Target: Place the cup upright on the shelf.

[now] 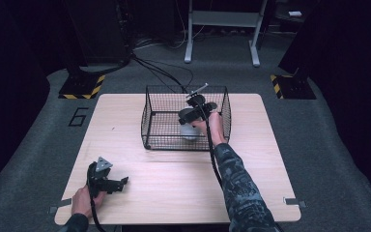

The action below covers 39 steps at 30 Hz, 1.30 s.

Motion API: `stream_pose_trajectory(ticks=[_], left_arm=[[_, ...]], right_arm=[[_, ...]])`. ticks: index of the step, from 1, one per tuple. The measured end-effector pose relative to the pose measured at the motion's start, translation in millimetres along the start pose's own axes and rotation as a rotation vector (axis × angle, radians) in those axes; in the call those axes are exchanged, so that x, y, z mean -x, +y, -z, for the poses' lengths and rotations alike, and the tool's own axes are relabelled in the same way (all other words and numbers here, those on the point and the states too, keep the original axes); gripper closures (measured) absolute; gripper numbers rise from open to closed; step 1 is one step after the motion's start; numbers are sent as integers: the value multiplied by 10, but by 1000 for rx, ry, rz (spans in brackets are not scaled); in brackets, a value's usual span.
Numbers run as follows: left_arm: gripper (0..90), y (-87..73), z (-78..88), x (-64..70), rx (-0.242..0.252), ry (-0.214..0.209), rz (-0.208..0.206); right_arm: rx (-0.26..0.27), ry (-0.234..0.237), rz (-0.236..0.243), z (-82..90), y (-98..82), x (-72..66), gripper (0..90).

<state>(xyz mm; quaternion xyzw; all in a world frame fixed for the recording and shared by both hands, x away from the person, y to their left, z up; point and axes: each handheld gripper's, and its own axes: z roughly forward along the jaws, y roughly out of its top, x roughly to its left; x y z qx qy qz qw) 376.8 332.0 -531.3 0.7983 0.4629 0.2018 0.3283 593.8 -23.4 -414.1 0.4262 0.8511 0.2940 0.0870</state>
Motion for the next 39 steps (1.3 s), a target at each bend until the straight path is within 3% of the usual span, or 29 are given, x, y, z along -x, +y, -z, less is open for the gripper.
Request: stream_pose_trajectory(ticks=[10, 30, 39], left_arm=[[2, 0, 0, -2, 0, 0, -2], [2, 2, 0, -6, -1, 2, -6], [2, 1, -1, -3, 0, -1, -3]], right_arm=[[-43, -6, 19, -82, -4, -41, 57], [-73, 8, 8, -24, -121, -42, 35], [-17, 58, -32, 30, -164, -23, 0]])
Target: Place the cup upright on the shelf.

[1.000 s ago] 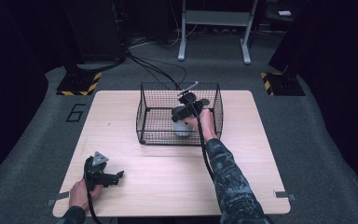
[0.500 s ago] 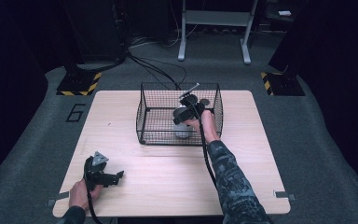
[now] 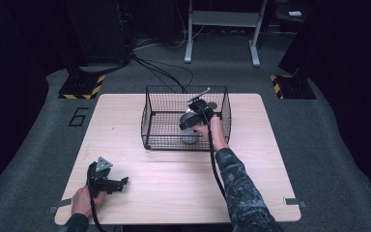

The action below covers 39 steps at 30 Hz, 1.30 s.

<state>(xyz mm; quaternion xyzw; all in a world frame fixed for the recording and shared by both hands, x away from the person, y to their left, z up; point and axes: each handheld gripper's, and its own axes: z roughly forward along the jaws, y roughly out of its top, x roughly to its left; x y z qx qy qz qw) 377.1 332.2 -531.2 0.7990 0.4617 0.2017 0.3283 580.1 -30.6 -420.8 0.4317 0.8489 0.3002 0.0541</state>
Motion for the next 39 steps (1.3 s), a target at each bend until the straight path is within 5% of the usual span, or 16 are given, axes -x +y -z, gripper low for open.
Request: stream_pose_trajectory(ticks=[21, 39], left_arm=[[2, 0, -5, 3, 8, 4, 4], [2, 0, -5, 3, 8, 4, 5]], right_arm=[[155, 20, 44, 600, -136, -87, 0], [257, -16, 133, 1292, -721, -279, 0]])
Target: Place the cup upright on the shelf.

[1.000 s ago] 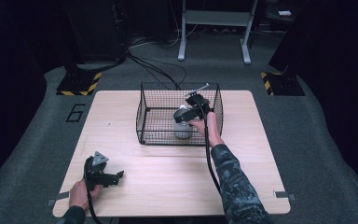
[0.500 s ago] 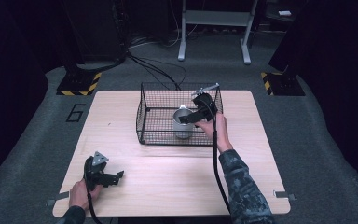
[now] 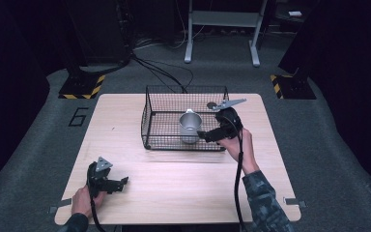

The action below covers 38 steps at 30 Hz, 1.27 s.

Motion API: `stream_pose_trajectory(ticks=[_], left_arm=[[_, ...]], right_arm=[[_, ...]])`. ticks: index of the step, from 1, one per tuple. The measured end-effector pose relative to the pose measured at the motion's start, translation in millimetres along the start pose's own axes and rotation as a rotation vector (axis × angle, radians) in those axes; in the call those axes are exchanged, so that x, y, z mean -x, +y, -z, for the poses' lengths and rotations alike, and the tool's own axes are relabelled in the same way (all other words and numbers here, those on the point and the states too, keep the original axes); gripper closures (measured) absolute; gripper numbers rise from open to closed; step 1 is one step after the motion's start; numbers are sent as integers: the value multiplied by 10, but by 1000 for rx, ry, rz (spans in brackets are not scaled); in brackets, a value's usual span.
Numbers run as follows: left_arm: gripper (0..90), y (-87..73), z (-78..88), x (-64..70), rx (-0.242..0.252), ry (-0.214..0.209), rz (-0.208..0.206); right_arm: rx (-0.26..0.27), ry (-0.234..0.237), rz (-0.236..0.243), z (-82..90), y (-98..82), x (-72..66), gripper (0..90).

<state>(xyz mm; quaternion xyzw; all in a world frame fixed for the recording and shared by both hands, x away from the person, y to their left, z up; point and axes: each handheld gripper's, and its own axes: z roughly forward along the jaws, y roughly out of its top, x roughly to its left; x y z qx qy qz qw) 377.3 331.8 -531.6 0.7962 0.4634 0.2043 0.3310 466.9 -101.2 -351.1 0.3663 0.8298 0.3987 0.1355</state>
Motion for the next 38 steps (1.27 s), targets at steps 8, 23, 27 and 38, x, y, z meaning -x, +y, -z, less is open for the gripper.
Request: stream_pose_trajectory(ticks=[8, 23, 27, 38], left_arm=[[2, 0, 0, 1, 0, 0, 1], [2, 0, 0, 0, 0, 0, 0], [2, 0, 0, 0, 0, 0, 0], [2, 0, 0, 0, 0, 0, 0]], right_arm=[[34, -37, -3, 278, -431, -11, 0], [-1, -205, -205, 427, -1796, 429, 0], [-27, -255, -253, 393, -2142, 560, 0], [-42, -322, -279, 294, -2490, 693, 0]])
